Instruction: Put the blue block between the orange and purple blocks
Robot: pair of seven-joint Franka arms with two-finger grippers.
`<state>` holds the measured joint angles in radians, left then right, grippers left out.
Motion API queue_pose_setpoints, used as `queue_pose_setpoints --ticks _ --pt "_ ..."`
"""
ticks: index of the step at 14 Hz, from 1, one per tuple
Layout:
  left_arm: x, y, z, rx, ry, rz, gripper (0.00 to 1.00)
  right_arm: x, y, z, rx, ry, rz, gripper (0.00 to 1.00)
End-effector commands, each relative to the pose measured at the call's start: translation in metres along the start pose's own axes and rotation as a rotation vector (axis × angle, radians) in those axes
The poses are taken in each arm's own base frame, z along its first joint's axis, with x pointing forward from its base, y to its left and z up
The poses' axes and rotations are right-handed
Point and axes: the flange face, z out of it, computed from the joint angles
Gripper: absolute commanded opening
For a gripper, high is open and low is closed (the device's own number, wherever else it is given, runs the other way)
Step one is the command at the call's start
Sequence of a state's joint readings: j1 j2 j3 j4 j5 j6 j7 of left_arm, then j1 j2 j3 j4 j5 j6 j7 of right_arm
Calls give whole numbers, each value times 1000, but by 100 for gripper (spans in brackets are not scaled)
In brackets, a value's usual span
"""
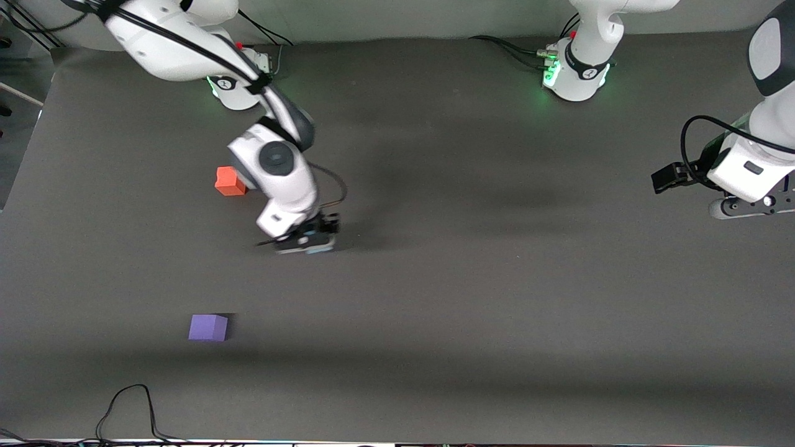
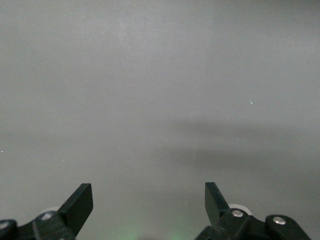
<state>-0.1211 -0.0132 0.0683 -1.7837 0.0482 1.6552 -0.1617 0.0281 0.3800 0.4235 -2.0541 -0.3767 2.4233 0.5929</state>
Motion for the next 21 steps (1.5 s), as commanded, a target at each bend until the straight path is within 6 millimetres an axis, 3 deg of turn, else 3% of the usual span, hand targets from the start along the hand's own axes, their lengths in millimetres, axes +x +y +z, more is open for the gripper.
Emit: queue_pose_setpoints --ticks 1,3,4,6,8,11,16,17,18,20,21 --pt "-7 -3 -6 -3 -30 -12 100 9 83 -24 22 -39 30 32" --pt "-12 -4 -7 3 -48 -14 100 5 148 -9 44 -73 69 33" --pt "-13 -8 -9 2 -48 -17 100 -1 168 -1 62 -82 98 32" --pt "-14 -11 -10 1 -50 -20 100 -17 201 32 55 -76 152 33" --pt "-14 -11 -10 1 -50 -20 100 -22 200 52 60 -76 151 34" --pt "-15 -12 -12 0 -47 -21 100 -22 201 66 65 -61 158 34" --pt "-15 -12 -12 0 -46 -22 100 -21 205 67 64 -55 161 48" --pt "-15 -12 -12 0 -46 -22 100 -21 205 67 64 -55 161 62" --pt "-15 -12 -13 -1 -44 -22 100 -21 207 66 62 -54 167 100" --pt "-15 -12 -13 -1 -41 -22 100 -18 208 55 58 -44 164 100" --pt "-15 -12 -13 -1 -40 -22 100 -14 210 37 54 -29 166 100"
